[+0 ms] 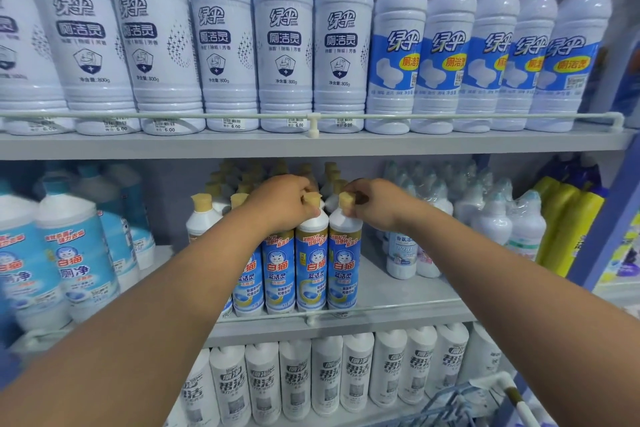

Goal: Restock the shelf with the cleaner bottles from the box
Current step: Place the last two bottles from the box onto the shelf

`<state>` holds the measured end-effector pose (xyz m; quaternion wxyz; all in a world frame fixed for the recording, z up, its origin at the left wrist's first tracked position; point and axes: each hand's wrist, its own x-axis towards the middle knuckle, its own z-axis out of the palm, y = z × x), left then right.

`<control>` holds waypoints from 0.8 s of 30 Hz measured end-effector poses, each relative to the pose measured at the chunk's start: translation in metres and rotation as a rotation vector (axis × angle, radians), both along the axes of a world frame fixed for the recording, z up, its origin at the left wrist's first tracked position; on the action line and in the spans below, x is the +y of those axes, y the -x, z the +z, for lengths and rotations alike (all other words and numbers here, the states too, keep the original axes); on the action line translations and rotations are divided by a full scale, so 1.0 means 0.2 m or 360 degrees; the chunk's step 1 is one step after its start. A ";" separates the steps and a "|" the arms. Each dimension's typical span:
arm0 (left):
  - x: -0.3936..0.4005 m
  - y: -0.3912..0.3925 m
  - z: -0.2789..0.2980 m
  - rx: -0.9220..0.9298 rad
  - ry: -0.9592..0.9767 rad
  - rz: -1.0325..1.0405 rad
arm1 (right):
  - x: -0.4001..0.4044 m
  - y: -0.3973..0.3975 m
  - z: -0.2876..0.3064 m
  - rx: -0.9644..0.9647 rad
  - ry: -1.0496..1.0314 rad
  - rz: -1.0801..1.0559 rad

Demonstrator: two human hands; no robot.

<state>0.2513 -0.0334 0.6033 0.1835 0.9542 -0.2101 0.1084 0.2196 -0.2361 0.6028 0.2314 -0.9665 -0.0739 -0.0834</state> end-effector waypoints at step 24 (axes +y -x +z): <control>0.68 0.23 -0.80 0.0400 0.1405 0.0466 | 0.10 0.20 -0.79 -0.0063 -0.0781 -0.0254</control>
